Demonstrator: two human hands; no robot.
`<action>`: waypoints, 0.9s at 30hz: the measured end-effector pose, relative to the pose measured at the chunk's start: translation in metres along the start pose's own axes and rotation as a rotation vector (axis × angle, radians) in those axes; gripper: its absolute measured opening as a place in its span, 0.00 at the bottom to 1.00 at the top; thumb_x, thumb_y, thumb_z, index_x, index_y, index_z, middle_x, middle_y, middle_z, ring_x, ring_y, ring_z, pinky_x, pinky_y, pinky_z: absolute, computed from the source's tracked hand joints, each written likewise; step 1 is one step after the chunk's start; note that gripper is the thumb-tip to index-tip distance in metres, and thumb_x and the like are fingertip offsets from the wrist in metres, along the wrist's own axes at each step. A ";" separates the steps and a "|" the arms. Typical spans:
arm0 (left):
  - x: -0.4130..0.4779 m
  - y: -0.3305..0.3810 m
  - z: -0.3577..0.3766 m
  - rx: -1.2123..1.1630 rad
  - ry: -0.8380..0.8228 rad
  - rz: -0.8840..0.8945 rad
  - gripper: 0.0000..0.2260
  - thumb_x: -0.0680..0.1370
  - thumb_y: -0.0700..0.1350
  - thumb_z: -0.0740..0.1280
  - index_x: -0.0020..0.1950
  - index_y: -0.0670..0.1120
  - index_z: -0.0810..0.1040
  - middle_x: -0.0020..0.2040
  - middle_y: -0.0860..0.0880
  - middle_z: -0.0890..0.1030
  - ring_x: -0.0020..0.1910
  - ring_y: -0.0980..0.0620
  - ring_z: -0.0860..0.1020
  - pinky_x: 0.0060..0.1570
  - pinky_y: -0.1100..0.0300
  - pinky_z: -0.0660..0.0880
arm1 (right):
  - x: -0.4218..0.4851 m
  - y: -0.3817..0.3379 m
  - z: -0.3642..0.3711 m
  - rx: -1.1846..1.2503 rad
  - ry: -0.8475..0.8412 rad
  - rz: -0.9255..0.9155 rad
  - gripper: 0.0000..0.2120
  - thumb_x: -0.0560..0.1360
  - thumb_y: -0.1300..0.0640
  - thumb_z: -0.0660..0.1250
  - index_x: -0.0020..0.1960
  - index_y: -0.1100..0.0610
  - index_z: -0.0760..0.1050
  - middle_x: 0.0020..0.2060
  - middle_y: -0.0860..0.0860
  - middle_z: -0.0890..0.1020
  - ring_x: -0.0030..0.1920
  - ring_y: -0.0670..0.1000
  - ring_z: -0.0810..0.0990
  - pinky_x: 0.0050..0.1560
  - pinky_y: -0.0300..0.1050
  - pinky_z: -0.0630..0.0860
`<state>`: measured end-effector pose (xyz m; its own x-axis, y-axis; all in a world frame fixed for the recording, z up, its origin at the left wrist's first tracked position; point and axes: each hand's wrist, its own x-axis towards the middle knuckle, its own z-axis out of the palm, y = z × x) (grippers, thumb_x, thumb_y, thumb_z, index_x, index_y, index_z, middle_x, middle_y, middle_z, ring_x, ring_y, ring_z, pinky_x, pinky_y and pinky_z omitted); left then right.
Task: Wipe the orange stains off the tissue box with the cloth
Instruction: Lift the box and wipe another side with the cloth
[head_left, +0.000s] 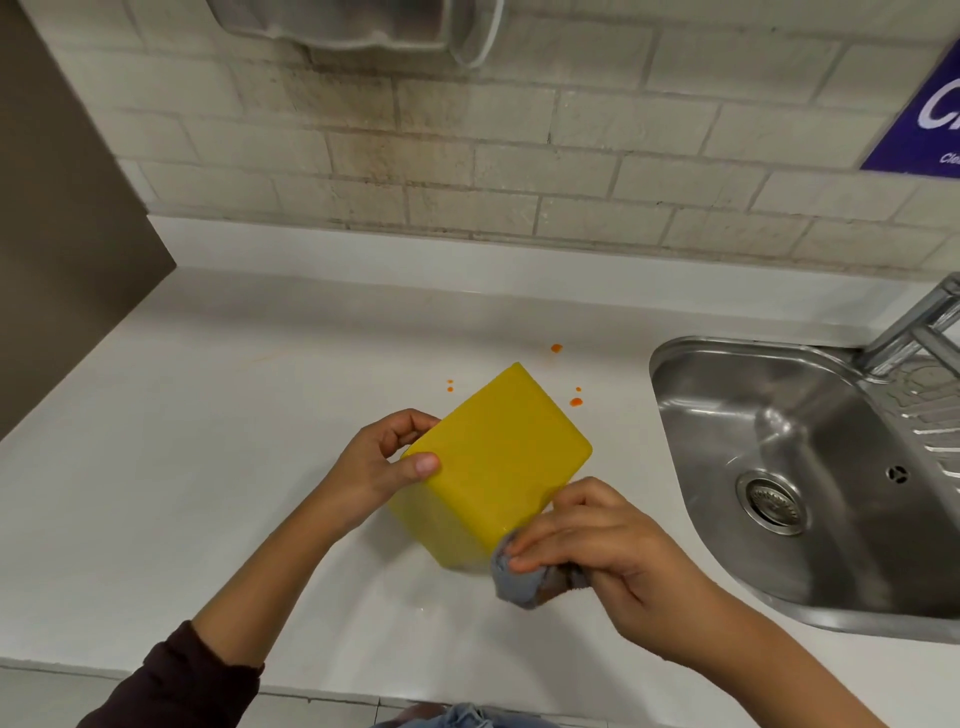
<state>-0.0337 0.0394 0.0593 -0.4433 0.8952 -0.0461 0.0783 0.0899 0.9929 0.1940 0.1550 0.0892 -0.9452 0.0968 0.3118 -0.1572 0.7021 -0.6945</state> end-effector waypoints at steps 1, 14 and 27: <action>0.000 0.000 -0.001 0.002 0.002 -0.003 0.40 0.49 0.74 0.71 0.48 0.47 0.76 0.38 0.60 0.83 0.40 0.64 0.79 0.39 0.72 0.73 | -0.006 0.001 -0.004 0.037 0.001 0.047 0.26 0.66 0.79 0.56 0.50 0.56 0.82 0.50 0.46 0.84 0.48 0.46 0.73 0.49 0.37 0.71; -0.001 -0.002 -0.005 0.003 0.012 -0.032 0.31 0.53 0.65 0.74 0.47 0.47 0.76 0.38 0.60 0.83 0.39 0.64 0.79 0.40 0.69 0.73 | 0.011 0.014 0.012 1.023 0.780 0.536 0.14 0.76 0.60 0.59 0.55 0.49 0.78 0.52 0.48 0.84 0.50 0.48 0.82 0.45 0.42 0.80; -0.008 -0.013 0.000 -0.067 0.104 -0.053 0.22 0.56 0.57 0.69 0.45 0.47 0.76 0.35 0.56 0.81 0.35 0.65 0.78 0.35 0.73 0.72 | 0.010 -0.005 0.044 0.792 0.675 0.571 0.22 0.74 0.74 0.59 0.42 0.52 0.85 0.44 0.49 0.85 0.47 0.48 0.82 0.47 0.36 0.77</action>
<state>-0.0315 0.0313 0.0469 -0.5361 0.8393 -0.0905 -0.0060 0.1034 0.9946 0.1733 0.1214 0.0677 -0.6312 0.7733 -0.0598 -0.1193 -0.1730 -0.9777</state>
